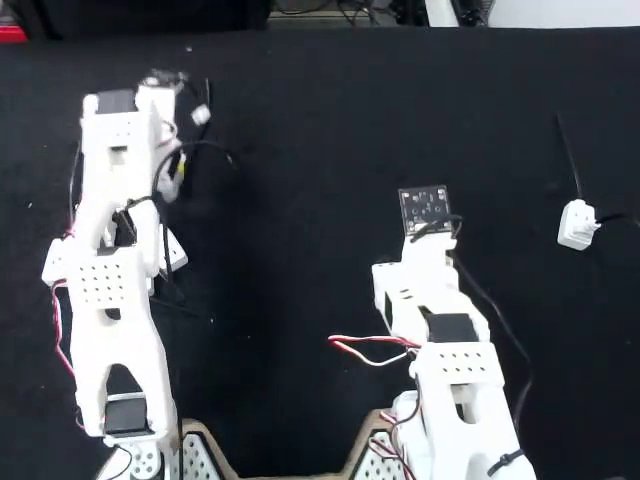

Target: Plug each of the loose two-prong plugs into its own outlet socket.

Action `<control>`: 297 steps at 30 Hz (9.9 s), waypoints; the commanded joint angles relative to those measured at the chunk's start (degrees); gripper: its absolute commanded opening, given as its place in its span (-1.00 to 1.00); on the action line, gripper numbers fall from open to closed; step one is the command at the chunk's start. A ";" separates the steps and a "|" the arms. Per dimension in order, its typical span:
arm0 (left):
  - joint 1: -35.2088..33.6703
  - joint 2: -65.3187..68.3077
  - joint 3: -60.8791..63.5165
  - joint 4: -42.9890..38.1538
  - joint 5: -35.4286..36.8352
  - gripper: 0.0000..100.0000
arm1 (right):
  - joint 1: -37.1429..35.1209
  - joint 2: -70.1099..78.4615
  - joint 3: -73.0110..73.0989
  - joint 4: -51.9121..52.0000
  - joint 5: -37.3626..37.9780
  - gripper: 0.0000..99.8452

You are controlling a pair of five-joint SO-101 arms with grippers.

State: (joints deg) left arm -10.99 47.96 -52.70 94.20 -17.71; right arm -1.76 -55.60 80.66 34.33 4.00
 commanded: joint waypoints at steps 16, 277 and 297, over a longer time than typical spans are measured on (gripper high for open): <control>-3.56 9.14 -12.26 -32.62 -1.32 -0.47 | -0.53 -1.45 -0.22 -1.05 -0.09 -0.60; 33.27 -63.03 99.38 -47.21 18.64 -0.56 | 12.13 -1.45 2.33 -5.54 -0.44 -0.60; 7.78 -62.33 87.08 -46.07 18.46 -0.56 | 10.02 -1.45 2.59 -5.45 -0.09 -0.60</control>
State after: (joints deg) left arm 2.64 -14.20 40.04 48.48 0.48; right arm 8.97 -55.60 83.47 30.20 3.91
